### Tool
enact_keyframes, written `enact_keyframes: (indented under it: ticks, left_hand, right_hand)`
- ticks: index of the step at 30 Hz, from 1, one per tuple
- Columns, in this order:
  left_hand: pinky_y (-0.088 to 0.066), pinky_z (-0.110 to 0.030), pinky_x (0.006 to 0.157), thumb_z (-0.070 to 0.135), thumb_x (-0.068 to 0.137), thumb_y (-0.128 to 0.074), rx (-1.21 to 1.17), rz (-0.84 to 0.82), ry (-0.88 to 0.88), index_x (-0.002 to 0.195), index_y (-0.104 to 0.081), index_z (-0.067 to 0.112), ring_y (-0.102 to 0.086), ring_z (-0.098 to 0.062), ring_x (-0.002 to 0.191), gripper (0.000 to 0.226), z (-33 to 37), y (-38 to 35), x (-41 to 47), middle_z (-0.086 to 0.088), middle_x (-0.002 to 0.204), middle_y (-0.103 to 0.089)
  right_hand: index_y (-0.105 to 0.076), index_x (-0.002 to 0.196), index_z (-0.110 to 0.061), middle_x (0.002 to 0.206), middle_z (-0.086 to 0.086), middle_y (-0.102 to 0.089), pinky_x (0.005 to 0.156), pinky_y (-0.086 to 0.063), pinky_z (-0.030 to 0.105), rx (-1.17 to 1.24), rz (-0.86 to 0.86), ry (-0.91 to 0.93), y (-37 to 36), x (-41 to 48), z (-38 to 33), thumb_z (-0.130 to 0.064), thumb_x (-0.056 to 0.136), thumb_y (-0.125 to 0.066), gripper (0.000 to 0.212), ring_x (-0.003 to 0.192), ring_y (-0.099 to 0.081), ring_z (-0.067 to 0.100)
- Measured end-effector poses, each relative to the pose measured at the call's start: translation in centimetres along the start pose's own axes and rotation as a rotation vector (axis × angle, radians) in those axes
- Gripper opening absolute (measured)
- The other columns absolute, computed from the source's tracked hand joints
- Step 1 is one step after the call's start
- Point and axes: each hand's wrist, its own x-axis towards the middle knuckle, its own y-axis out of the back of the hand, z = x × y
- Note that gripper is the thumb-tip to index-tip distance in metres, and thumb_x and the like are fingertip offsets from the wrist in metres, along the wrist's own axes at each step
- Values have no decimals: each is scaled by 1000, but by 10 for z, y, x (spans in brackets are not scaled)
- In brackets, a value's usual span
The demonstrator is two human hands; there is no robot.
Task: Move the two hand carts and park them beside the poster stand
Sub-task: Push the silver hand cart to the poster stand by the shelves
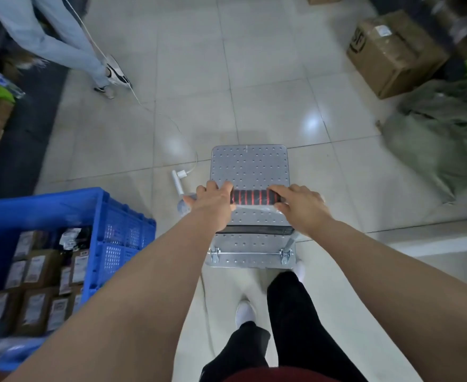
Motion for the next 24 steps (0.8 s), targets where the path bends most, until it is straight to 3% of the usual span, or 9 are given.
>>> enact_keyframes:
  ticks: [8, 12, 24]
  left_hand:
    - [-32, -62, 98, 34, 94, -54, -5, 0, 8, 122, -38, 29, -42, -30, 113, 33, 18, 44, 96, -7, 118, -43]
    - [-31, -60, 100, 36, 95, -49, -26, -12, 41, 121, -39, 30, -41, -31, 115, 29, 30, 72, 150, -6, 124, -41]
    - [-29, -58, 101, 38, 96, -46, -66, 21, 20, 122, -42, 30, -40, -29, 114, 28, 54, 137, 274, -6, 125, -41]
  right_hand:
    - [-30, 129, -44, 112, 0, -56, 96, -37, 44, -89, 30, 4, 29, 102, 35, -39, 97, -36, 33, 108, -52, 25]
    - [-33, 124, -41, 107, 0, -58, 92, -42, 46, -60, 29, 38, 55, 159, 52, -37, 97, -38, 28, 103, -54, 26]
    - [-38, 132, -36, 111, 3, -58, 94, -37, 41, -69, 5, 35, 114, 297, 86, -31, 97, -42, 35, 106, -51, 25]
